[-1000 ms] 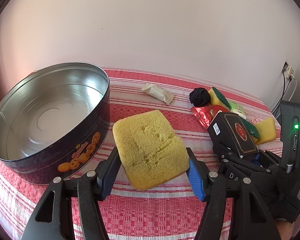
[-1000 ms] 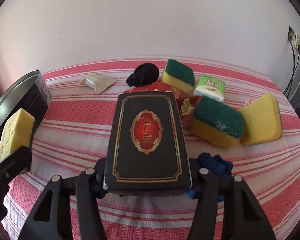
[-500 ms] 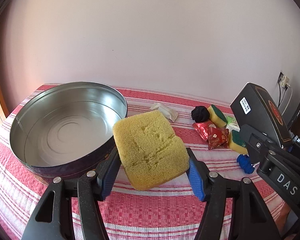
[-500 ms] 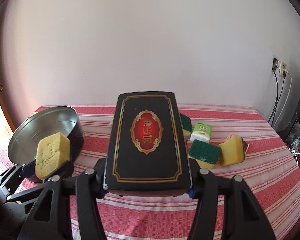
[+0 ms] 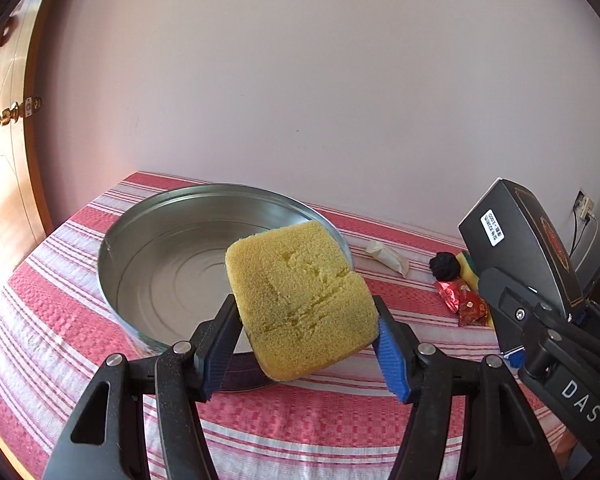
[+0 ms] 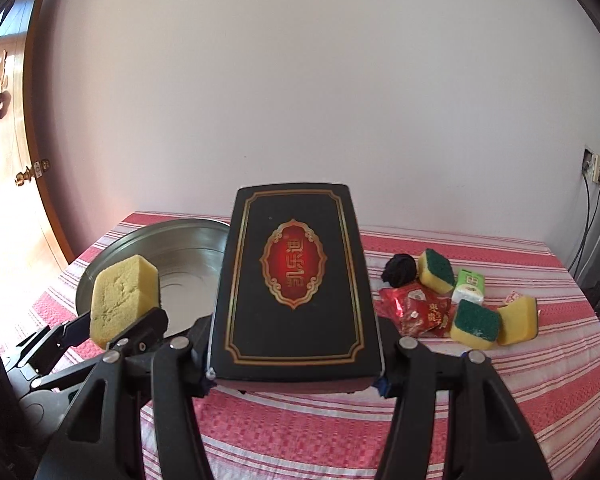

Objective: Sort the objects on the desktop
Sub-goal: 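Carry sponge and black box over the tin and open both tools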

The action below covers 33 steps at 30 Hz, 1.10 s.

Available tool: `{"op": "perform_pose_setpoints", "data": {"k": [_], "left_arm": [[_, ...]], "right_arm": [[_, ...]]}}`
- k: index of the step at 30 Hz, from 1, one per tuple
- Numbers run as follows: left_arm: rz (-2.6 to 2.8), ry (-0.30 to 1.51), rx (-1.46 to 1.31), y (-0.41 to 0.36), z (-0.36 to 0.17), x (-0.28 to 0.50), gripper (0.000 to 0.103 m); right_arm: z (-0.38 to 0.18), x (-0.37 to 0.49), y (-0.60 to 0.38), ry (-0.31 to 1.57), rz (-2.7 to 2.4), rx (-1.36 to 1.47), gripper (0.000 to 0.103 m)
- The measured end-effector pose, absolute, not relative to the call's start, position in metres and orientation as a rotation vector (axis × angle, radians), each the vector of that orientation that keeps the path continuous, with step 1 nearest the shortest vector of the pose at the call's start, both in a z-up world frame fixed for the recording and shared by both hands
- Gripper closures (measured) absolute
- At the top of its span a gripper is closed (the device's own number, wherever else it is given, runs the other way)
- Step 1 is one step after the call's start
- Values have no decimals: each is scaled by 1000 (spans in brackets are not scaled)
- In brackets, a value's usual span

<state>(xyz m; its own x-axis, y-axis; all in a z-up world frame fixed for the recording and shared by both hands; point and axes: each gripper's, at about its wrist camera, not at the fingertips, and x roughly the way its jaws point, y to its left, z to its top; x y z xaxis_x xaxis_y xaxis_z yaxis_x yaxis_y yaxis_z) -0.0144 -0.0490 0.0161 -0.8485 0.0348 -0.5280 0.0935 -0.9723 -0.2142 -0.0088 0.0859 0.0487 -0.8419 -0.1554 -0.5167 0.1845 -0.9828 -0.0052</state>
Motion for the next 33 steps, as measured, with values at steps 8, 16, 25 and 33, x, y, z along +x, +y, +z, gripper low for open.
{"op": "perform_pose_setpoints", "data": {"k": [8, 16, 25, 33], "left_arm": [[-2873, 417, 795, -110, 14, -10, 38], [-2795, 350, 798, -142, 10, -35, 38], [-2736, 210, 858, -137, 8, -70, 38], [-2712, 161, 902, -133, -8, -89, 37]], "right_arm": [[48, -9, 40, 97, -2805, 755, 46], [36, -40, -1, 59, -2795, 763, 46], [11, -84, -16, 55, -2792, 868, 46], [-10, -102, -22, 88, -2780, 910, 44]]}}
